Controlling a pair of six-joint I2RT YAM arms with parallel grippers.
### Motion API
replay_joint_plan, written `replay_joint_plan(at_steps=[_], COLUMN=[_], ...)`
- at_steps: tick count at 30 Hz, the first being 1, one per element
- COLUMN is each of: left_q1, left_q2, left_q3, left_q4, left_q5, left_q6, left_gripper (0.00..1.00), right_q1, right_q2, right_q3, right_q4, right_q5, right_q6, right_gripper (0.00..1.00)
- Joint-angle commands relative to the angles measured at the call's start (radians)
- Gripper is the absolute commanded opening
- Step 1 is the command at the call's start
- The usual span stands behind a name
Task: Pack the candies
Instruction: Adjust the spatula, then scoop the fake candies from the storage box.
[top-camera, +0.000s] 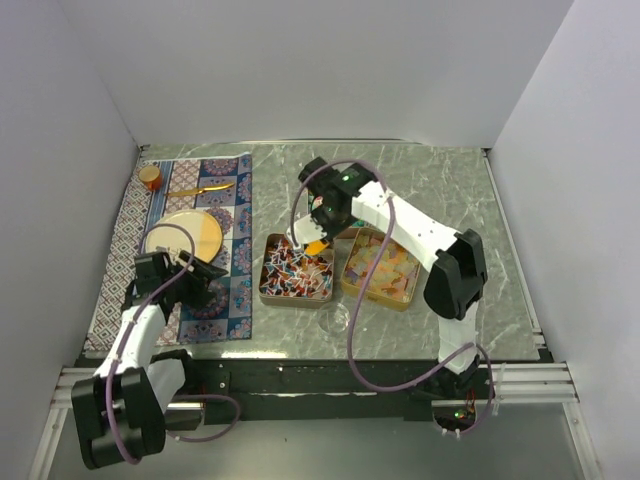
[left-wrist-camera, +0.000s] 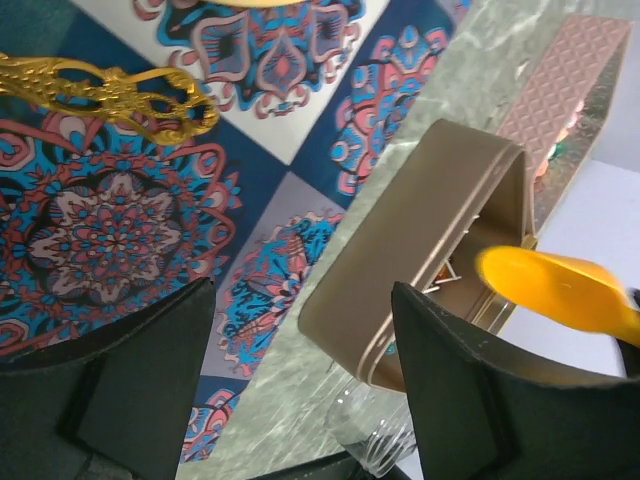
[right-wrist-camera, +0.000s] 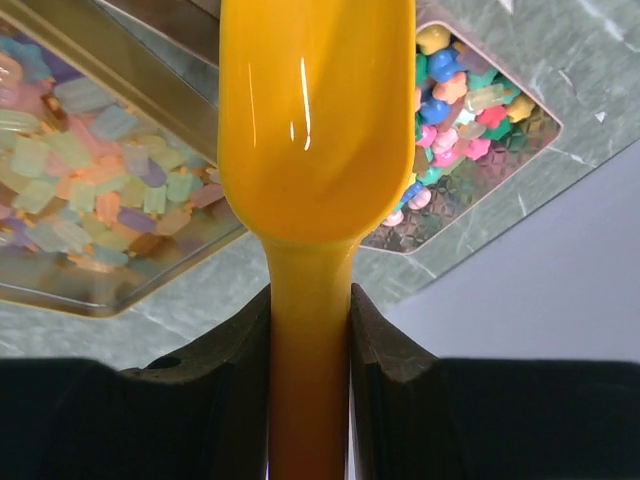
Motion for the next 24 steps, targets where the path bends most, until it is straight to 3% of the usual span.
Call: replay_joint_plan(at_steps=[1, 3, 11, 24], left_q1=[-0.031, -0.039, -0.040, -0.048], left_q2=[-0.071, -0.089, -0.180, -0.142], left_q3=[-0.004, -0.013, -0.004, -0.018], left_q4=[0.037, 0.052, 0.020, 0.040], left_q5=[-0.025, -0.023, -0.039, -0.020], left_q6=[-0.032, -0.040, -0.033, -0.046], left_gripper=[0.76, 0.77, 0.77, 0.76], right_q1=[0.048, 0.056, 0.111, 0.212], right_q2=[-0.026, -0.037, 0.063, 0.094], right_q3=[-0.154, -0.208, -0.160, -0.121], right_q4=[0.203, 0.256, 0.247, 0.178], right_q5=[0.208, 0.271, 0.390, 0.255], right_q6=[-0.079, -0.093, -0.009, 0.106], right_gripper=[0.00, 0.00, 0.00, 0.00])
